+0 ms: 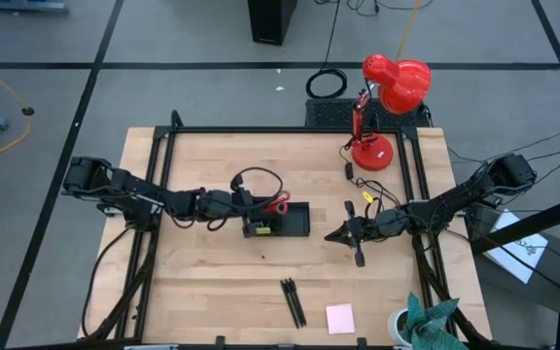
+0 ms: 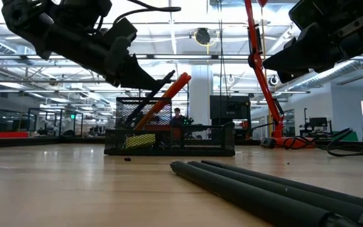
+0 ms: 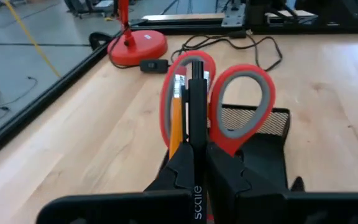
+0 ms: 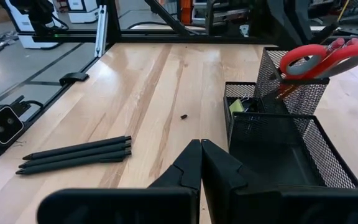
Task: Pick and place office supplies into organizer
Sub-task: Put the black pen into the black desk organizer
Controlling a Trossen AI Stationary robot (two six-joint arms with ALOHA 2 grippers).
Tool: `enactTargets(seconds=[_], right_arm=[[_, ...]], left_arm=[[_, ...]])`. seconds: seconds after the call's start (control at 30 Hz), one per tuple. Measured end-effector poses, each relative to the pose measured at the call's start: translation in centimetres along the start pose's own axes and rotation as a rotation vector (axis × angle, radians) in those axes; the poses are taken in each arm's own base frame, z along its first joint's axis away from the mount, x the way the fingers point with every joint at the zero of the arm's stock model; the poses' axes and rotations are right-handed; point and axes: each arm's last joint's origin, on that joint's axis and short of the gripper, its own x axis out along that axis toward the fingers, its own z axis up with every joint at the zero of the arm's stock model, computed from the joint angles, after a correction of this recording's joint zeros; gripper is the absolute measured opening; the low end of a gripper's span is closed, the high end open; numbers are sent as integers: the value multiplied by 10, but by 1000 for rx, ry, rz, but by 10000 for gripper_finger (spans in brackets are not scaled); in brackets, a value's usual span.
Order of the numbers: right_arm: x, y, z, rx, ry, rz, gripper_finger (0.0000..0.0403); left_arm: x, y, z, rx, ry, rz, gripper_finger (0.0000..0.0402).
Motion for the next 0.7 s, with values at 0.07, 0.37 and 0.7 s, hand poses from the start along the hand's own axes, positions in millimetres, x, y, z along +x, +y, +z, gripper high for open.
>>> enactTargets(seconds=[0.07,0.37,0.7], right_arm=[[0,0,0,0,1,0,4],[0,0,0,0,0,0,4],[0,0,1,1,-6,1,4]], left_arm=[[0,1,-1,-12,-14,-15,6],[-4,3,-8,-44,-53,0,8],[-4,3,-10,-71,-41,6,56]])
